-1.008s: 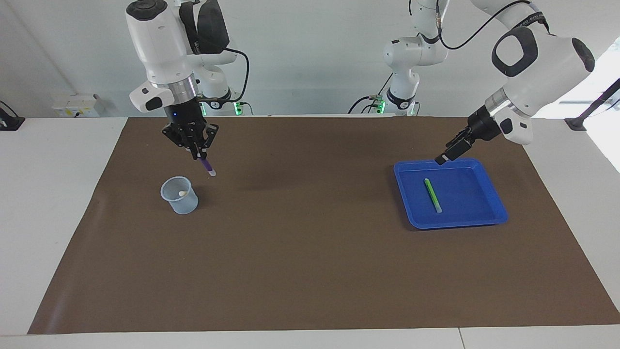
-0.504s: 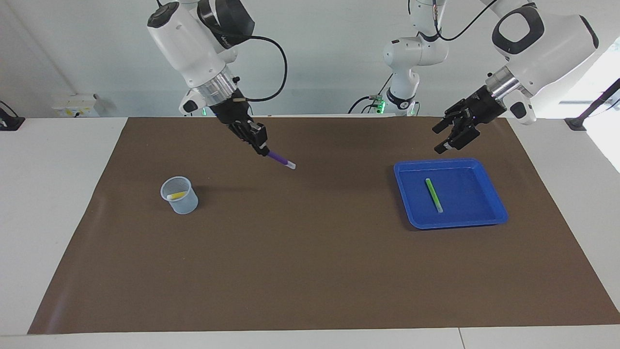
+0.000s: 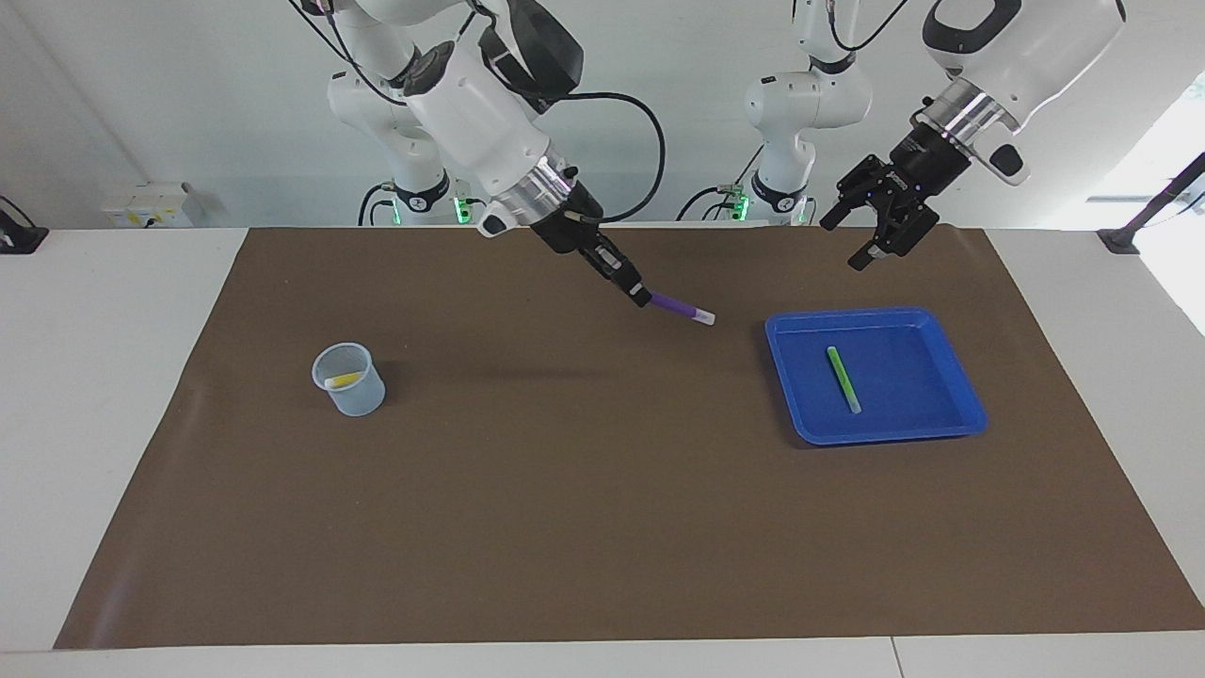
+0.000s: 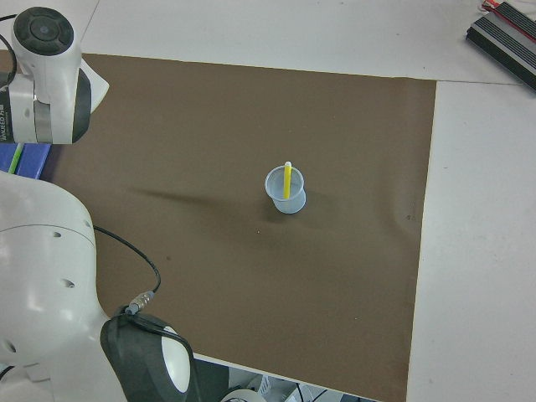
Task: Right arm passes pens to left for tray arrangement
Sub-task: 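Bring the purple pen to the left gripper and close it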
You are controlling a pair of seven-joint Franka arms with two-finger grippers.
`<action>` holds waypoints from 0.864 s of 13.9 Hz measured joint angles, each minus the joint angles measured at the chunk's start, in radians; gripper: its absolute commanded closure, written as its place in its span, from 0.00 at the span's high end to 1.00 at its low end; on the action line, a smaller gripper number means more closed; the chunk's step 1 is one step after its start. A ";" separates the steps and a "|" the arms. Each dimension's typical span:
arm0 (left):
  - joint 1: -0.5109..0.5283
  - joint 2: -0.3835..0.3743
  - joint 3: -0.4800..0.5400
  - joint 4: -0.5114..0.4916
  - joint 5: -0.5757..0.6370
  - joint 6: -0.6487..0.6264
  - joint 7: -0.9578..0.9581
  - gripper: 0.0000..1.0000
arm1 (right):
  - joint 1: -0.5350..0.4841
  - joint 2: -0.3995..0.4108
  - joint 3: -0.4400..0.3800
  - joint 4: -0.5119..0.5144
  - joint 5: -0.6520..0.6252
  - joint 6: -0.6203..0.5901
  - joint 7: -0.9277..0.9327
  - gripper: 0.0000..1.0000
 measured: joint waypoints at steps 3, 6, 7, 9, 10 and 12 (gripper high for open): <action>-0.019 -0.054 -0.080 -0.043 0.016 0.069 -0.161 1.00 | 0.001 0.007 0.057 0.009 0.055 0.002 0.066 0.00; -0.020 -0.074 -0.182 -0.068 0.094 0.097 -0.325 1.00 | 0.000 0.009 0.069 0.010 0.131 0.002 0.083 0.00; -0.020 -0.079 -0.209 -0.074 0.117 0.098 -0.374 1.00 | 0.000 0.010 0.069 0.010 0.142 0.002 0.083 0.00; -0.020 -0.089 -0.254 -0.086 0.167 0.107 -0.462 1.00 | 0.000 0.013 0.069 0.010 0.148 0.002 0.083 0.00; -0.020 -0.091 -0.270 -0.092 0.190 0.125 -0.505 1.00 | 0.000 0.013 0.070 0.010 0.149 0.003 0.083 0.00; -0.020 -0.091 -0.281 -0.106 0.231 0.162 -0.557 1.00 | 0.000 0.014 0.072 0.010 0.149 0.015 0.083 0.00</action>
